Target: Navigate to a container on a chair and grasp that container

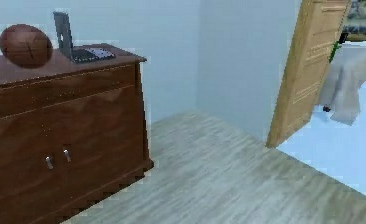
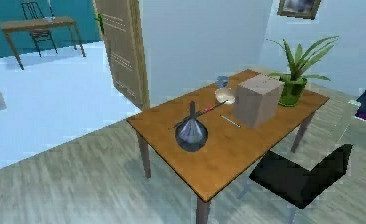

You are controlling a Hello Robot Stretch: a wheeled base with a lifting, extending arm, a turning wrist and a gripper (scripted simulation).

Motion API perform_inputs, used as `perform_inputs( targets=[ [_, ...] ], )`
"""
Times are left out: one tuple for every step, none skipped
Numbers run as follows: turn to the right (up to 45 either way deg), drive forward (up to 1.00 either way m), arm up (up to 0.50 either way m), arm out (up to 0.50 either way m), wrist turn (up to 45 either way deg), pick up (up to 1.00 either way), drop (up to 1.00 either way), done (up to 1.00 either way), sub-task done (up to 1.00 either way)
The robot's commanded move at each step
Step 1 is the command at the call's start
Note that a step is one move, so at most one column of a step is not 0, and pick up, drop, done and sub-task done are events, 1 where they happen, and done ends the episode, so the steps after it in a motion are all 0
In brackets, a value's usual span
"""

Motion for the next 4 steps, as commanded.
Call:
perform_inputs(
  targets=[
    [0.0,0.20,0.00,0.00,0.0,0.00,0.00,0.00,0.00],
    [45.0,0.00,0.00,0.00,0.0,0.00,0.00,0.00,0.00],
    [0.0,1.00,0.00,0.00,0.0,0.00,0.00,0.00,0.00],
    [3.0,0.00,0.00,0.00,0.0,0.00,0.00,0.00,0.00]
  ],
)
